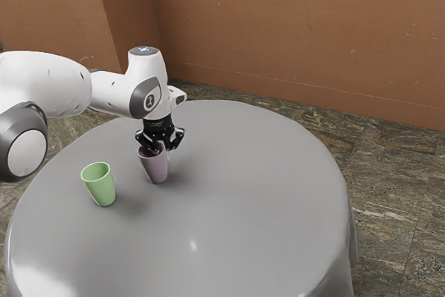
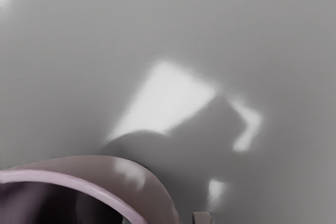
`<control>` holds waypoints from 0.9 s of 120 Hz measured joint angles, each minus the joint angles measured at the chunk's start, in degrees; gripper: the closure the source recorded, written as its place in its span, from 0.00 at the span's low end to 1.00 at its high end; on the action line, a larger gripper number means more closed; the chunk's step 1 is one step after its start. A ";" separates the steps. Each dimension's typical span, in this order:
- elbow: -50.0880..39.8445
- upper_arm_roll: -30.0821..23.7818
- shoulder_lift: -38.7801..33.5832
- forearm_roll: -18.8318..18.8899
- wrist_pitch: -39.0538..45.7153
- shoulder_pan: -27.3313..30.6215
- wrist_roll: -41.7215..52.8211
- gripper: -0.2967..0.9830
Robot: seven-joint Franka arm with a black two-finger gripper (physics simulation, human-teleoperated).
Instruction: Place the right cup onto the left cup
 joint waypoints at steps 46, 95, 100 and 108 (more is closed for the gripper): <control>0.07 0.00 -0.50 0.35 -0.31 0.01 -1.21 0.83; 0.13 0.00 -7.79 2.90 -5.37 -0.86 -3.05 0.84; -0.35 0.00 -9.96 3.78 -6.87 -1.08 -3.41 0.84; -2.50 0.00 -13.78 5.00 -8.84 -1.01 -3.95 0.84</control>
